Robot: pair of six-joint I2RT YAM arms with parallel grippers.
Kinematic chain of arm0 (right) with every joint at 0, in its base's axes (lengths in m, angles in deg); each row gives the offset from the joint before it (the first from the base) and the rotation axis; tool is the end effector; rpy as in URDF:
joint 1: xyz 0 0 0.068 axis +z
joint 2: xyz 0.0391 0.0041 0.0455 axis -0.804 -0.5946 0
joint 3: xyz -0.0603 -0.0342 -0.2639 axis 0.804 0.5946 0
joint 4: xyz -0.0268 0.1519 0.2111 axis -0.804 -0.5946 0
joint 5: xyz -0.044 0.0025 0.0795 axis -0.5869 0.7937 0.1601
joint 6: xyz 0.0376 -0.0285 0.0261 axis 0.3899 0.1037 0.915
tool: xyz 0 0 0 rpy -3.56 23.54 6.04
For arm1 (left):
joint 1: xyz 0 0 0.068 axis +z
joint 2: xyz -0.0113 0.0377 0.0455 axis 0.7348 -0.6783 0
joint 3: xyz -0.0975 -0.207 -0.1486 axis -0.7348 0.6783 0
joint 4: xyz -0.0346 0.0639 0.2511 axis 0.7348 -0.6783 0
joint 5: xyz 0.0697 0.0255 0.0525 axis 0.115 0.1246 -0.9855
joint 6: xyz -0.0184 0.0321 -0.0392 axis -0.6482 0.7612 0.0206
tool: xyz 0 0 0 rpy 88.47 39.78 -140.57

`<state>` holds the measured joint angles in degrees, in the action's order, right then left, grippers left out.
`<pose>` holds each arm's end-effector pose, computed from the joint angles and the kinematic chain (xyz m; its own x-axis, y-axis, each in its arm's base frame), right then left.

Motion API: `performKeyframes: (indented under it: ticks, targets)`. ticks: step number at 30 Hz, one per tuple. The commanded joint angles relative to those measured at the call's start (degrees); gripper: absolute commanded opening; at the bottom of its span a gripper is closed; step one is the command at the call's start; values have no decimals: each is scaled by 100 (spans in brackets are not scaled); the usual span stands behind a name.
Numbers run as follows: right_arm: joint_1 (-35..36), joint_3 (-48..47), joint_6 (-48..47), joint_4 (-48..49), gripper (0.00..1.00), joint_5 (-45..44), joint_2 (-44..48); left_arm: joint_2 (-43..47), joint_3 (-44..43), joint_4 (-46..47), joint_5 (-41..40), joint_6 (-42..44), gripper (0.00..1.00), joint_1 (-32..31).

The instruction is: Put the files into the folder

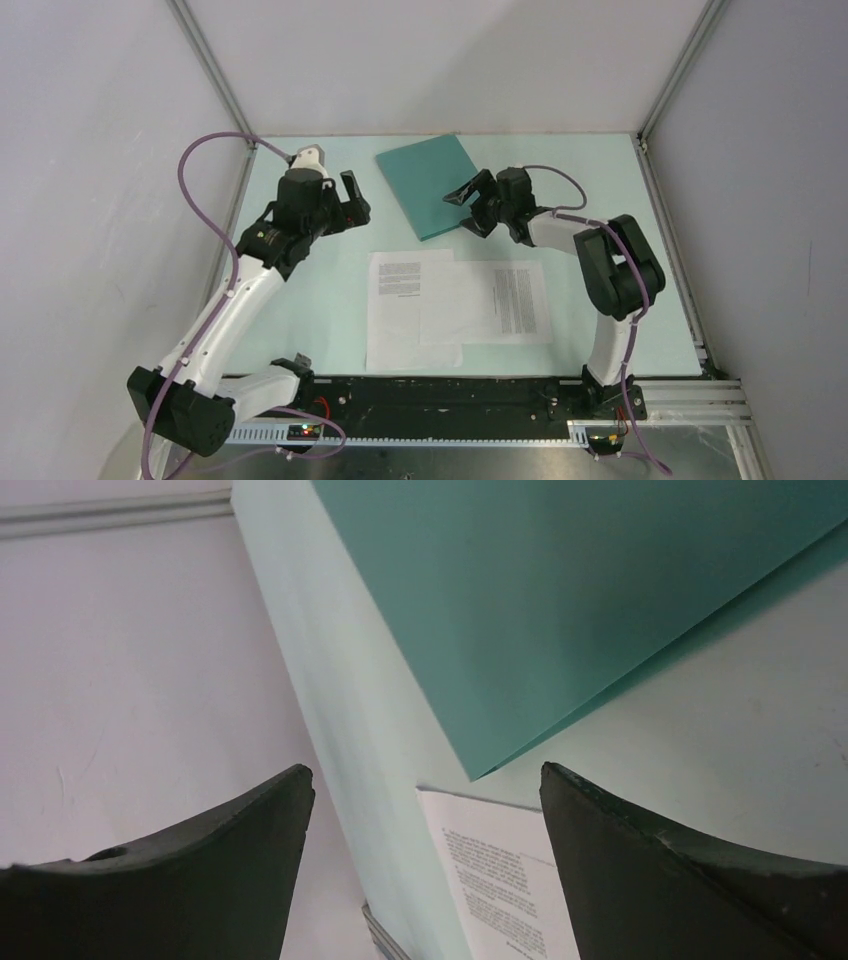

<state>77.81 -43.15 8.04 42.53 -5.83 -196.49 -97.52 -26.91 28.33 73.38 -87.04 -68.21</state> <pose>0.3739 0.1795 0.1834 -0.7460 0.6298 -0.2166 0.1734 0.4977 0.8498 0.2243 -0.0794 0.3519 -0.5472 -0.2722 -0.7915 -0.0331 0.9519 -0.3045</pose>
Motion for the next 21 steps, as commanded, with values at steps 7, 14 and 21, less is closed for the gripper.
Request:
performKeyframes:
  ticks: [7,14,21]
  targets:
    - [396,-235,927,729,86,-231,-555,65,-129,69,322,-159,98,221]
    - [555,-235,1139,706,84,-340,-699,83,-105,51,379,-157,98,276]
    - [662,-231,1420,1072,84,-340,-946,66,-127,33,422,-159,98,298]
